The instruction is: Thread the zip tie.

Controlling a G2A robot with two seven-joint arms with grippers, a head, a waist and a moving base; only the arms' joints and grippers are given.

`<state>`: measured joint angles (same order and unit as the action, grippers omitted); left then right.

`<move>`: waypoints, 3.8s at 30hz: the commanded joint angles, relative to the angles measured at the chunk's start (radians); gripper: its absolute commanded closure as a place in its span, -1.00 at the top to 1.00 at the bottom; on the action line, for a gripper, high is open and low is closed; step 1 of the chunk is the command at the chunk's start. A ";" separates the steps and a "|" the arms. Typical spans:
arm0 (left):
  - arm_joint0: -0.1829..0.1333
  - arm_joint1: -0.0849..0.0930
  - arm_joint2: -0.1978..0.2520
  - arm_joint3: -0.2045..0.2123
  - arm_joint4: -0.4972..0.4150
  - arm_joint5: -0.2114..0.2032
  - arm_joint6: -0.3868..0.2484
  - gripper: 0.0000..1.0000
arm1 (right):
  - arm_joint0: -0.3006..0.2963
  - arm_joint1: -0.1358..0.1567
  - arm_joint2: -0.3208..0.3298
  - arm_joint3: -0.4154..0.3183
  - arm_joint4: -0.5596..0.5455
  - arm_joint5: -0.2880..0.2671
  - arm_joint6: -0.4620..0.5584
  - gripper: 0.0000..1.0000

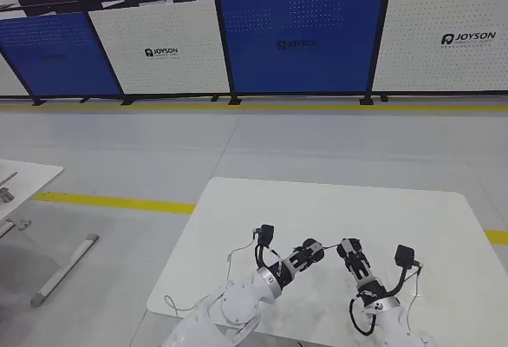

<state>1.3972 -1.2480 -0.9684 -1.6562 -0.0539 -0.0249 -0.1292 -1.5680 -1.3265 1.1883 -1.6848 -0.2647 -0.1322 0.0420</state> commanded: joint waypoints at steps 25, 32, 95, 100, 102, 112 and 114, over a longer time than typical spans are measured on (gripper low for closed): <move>0.002 -0.004 0.003 0.004 0.013 0.004 0.007 -1.00 | -0.023 -0.001 0.015 -0.018 -0.022 -0.018 -0.029 -1.00; 0.007 -0.004 0.001 0.000 0.013 -0.012 0.001 -1.00 | -0.021 -0.001 0.009 -0.017 -0.029 -0.026 -0.007 -1.00; 0.023 0.001 -0.031 -0.007 0.008 -0.045 -0.038 -1.00 | -0.005 -0.012 0.005 -0.006 -0.079 0.039 -0.012 1.00; 0.025 -0.001 -0.035 -0.006 -0.011 -0.034 -0.020 -1.00 | -0.009 -0.011 0.009 -0.006 -0.077 0.019 -0.005 1.00; 0.025 -0.002 -0.040 -0.010 -0.025 -0.025 -0.005 -1.00 | -0.014 -0.010 0.015 -0.009 -0.077 0.014 -0.012 1.00; 0.025 -0.005 -0.053 -0.022 -0.063 -0.005 0.025 -1.00 | -0.047 -0.006 0.052 -0.027 -0.049 -0.001 -0.022 1.00; 0.025 -0.005 -0.053 -0.022 -0.063 -0.005 0.025 -1.00 | -0.047 -0.006 0.052 -0.027 -0.049 -0.001 -0.022 1.00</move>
<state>1.4225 -1.2534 -1.0212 -1.6782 -0.1169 -0.0299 -0.1045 -1.6154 -1.3322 1.2404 -1.7117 -0.3135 -0.1326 0.0202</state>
